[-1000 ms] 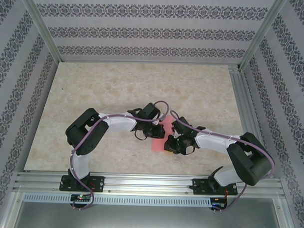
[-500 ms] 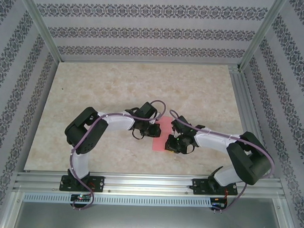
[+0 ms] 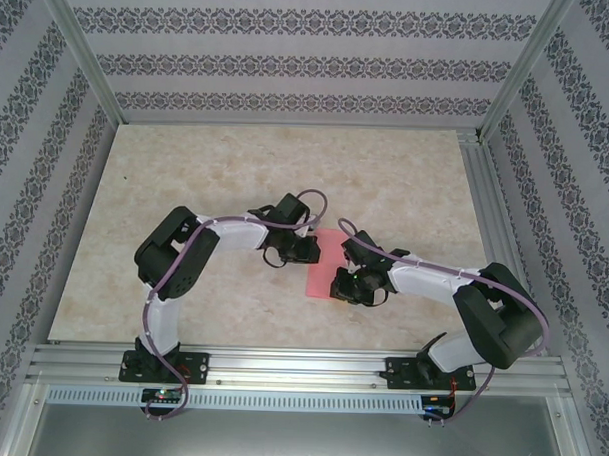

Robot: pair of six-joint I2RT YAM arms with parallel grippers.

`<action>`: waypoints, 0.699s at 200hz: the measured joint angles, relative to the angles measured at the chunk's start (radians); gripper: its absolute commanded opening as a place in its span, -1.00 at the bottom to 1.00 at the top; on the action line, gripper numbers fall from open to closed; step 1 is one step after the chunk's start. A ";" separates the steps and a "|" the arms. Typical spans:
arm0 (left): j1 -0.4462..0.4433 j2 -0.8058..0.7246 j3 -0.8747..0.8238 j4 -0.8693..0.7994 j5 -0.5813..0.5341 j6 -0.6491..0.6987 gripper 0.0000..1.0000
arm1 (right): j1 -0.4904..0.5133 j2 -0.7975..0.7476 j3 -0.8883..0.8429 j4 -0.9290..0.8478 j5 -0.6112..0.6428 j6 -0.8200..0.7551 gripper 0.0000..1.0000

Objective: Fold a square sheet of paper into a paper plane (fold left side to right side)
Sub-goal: First fold the square sheet of paper in half at the center of the table.

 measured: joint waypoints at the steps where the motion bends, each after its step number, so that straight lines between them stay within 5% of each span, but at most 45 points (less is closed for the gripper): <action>1: 0.001 0.000 0.001 0.000 -0.002 0.000 -0.71 | 0.000 0.000 0.000 0.000 0.000 0.000 -0.70; 78: 0.094 0.143 0.223 -0.015 -0.056 0.019 -0.71 | 0.000 -0.002 0.000 -0.001 0.002 0.000 -0.70; 140: 0.113 0.024 0.078 -0.011 -0.055 0.029 -0.70 | 0.000 -0.003 0.002 -0.008 0.005 0.000 -0.70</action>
